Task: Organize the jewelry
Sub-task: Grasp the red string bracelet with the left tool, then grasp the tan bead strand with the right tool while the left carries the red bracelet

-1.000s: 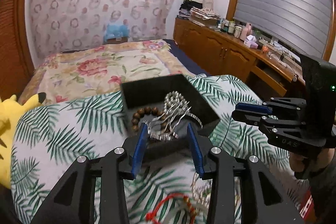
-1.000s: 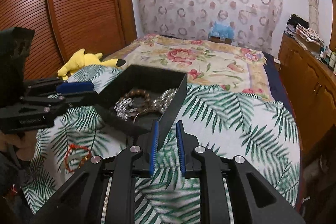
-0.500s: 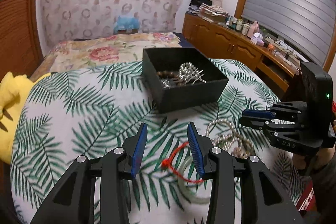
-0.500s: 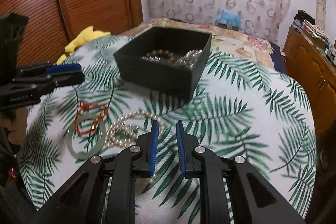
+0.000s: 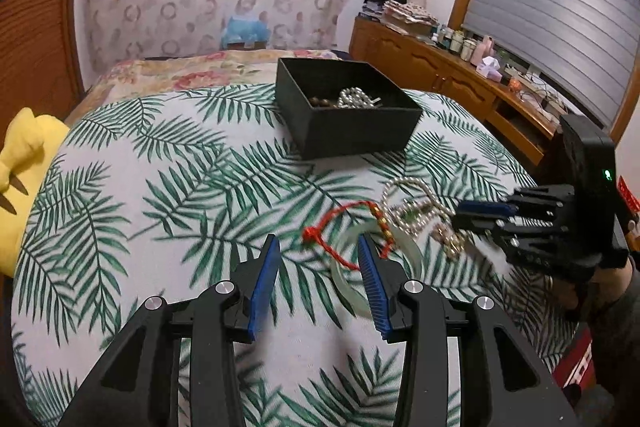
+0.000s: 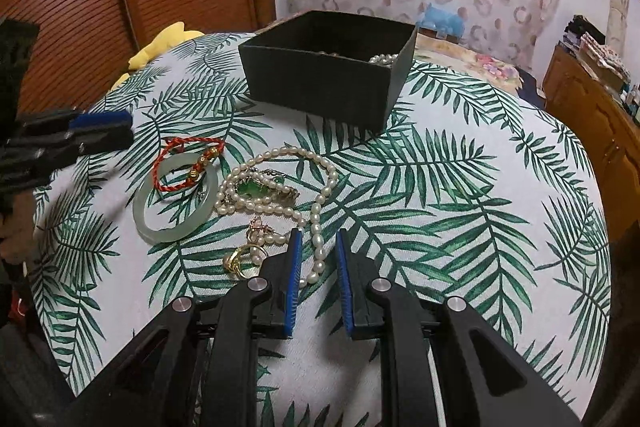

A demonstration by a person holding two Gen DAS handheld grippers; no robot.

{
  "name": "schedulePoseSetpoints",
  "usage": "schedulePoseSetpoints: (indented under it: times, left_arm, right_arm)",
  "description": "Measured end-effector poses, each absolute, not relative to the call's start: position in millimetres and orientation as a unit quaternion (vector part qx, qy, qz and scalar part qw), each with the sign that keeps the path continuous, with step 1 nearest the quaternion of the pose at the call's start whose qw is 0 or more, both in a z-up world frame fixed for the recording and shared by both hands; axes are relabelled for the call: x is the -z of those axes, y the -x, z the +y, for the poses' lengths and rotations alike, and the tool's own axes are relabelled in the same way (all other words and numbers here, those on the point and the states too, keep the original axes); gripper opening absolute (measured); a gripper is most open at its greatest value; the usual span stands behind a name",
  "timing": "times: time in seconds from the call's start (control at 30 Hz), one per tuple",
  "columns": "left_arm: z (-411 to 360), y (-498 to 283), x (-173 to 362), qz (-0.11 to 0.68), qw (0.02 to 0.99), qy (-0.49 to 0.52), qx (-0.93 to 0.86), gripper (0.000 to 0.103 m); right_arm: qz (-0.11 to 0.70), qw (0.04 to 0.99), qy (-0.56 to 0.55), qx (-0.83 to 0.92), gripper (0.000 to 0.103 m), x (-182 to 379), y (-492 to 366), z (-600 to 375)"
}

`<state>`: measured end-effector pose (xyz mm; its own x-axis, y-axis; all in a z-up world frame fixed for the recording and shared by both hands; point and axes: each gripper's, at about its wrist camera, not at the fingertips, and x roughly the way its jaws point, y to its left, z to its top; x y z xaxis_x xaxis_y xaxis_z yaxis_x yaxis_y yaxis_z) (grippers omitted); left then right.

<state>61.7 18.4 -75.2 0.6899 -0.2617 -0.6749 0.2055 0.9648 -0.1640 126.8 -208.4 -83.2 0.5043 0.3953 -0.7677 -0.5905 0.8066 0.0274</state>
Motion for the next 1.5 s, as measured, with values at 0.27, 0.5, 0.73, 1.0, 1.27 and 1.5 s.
schedulePoseSetpoints:
  times: [0.27,0.5,0.73,1.0,1.27,1.5]
  left_arm:
    - [9.6,-63.8,84.1,0.392,0.909,0.045,0.131,0.039]
    - [4.6,-79.5,94.2,0.41,0.901,0.061,0.13,0.036]
    - [3.8,-86.6,101.2,0.419,0.896,0.067,0.131,0.018]
    - [14.7,-77.9,89.8,0.378,0.914,0.078,0.127,0.002]
    - [16.8,-64.0,60.8,0.336,0.931,0.07,0.125,0.002]
    - [10.4,-46.2,36.2,0.3,0.944,0.047,0.13,0.002]
  right_arm:
    - [0.401,0.862,0.126,-0.284,0.018,84.8,-124.1,-208.8]
    - [0.397,0.864,0.138,-0.279,0.018,84.6,-123.5,-205.4]
    - [0.397,0.864,0.137,-0.279,0.018,84.8,-123.2,-204.8]
    - [0.397,0.864,0.138,-0.278,0.018,84.9,-123.2,-204.6]
    - [0.397,0.864,0.138,-0.279,0.018,84.8,-123.3,-204.5]
    - [0.397,0.863,0.138,-0.278,0.018,84.8,-123.3,-204.6]
